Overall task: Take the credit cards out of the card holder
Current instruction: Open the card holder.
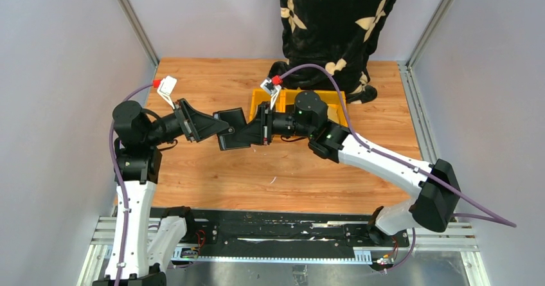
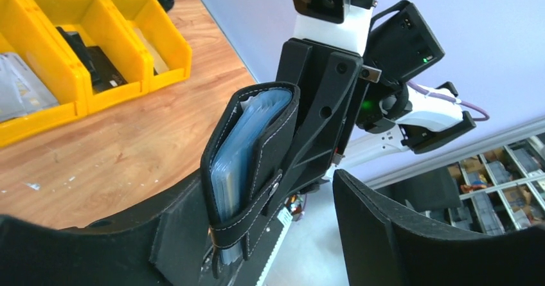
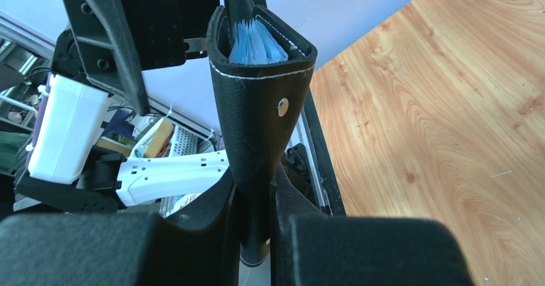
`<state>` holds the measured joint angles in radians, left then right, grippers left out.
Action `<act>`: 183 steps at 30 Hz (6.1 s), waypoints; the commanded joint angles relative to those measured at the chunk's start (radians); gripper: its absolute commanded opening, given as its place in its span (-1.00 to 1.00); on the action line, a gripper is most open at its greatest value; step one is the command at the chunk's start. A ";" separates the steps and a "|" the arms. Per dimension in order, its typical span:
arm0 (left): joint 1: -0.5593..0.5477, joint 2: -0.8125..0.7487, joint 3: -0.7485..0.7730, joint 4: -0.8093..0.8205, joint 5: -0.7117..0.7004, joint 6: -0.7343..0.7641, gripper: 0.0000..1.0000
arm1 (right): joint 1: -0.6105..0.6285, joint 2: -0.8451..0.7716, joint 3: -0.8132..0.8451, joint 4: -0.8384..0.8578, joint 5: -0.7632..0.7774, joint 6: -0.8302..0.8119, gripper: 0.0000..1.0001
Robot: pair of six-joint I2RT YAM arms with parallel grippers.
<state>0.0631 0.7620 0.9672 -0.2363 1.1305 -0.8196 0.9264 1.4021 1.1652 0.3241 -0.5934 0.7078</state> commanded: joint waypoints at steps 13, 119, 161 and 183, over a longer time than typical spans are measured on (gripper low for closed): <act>-0.002 -0.031 -0.007 -0.075 -0.098 0.122 -0.23 | 0.094 0.121 0.206 -0.238 0.314 -0.044 -0.48; 0.000 -0.118 -0.071 -0.074 -0.372 0.016 -1.00 | 0.054 0.209 0.139 0.189 0.142 0.338 -0.27; 0.000 -0.098 -0.054 -0.042 -0.383 -0.012 -1.00 | 0.068 0.220 0.104 0.347 0.162 0.465 -0.84; 0.000 -0.139 -0.052 -0.111 -0.535 0.150 -1.00 | 0.185 0.216 0.274 0.128 0.181 0.230 -1.00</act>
<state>0.0685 0.6289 0.8921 -0.3420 0.5995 -0.6975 1.0851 1.6203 1.3746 0.4805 -0.3775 1.0210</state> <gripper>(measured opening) 0.079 0.004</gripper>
